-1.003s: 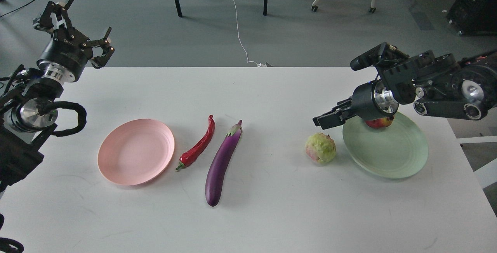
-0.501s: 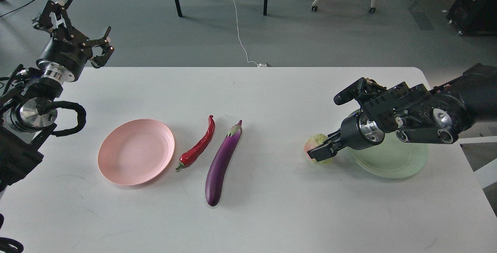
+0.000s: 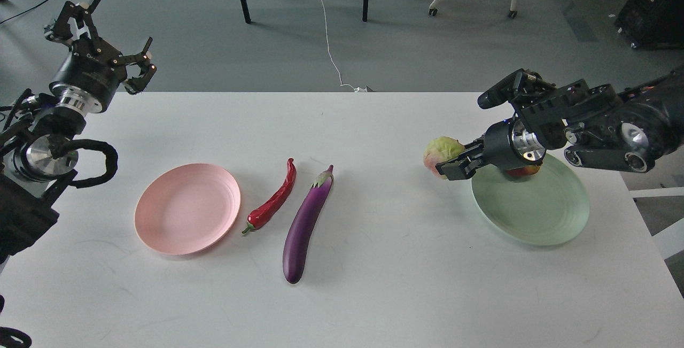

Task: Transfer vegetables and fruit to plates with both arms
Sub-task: 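Lower the guava onto the green plate and release it, then retract the right arm and move the left gripper toward the eggplant, then grasp the purple eggplant with the left gripper, then lift the eggplant and lay it on the pink plate, then grasp the red chili pepper with the left gripper, then lift the chili pepper and place it on the pink plate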

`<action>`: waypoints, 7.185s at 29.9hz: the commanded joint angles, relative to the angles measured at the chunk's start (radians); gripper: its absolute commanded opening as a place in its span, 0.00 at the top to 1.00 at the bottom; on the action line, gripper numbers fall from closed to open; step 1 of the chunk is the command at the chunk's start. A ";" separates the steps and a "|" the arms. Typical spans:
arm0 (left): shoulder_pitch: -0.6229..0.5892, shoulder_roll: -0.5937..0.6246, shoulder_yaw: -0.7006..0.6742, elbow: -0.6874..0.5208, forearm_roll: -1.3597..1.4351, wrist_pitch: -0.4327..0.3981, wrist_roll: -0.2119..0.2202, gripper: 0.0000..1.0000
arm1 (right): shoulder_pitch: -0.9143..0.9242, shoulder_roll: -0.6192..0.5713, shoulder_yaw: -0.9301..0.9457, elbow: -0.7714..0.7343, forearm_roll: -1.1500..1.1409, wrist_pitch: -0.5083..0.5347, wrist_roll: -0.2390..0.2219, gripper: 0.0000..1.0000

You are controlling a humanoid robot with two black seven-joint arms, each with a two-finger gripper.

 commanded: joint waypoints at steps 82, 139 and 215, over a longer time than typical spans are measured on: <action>-0.143 -0.113 0.594 -0.515 1.992 0.065 0.304 0.23 | -1.122 -0.313 1.734 -0.244 0.896 0.235 0.101 0.01; 0.011 0.310 0.414 -0.572 1.835 0.135 0.185 0.24 | -1.071 -0.313 1.713 -0.237 0.876 0.235 0.090 0.01; 0.032 0.345 0.431 -0.689 1.736 0.063 0.268 0.48 | -1.063 -0.350 1.722 -0.219 0.876 0.238 0.092 0.01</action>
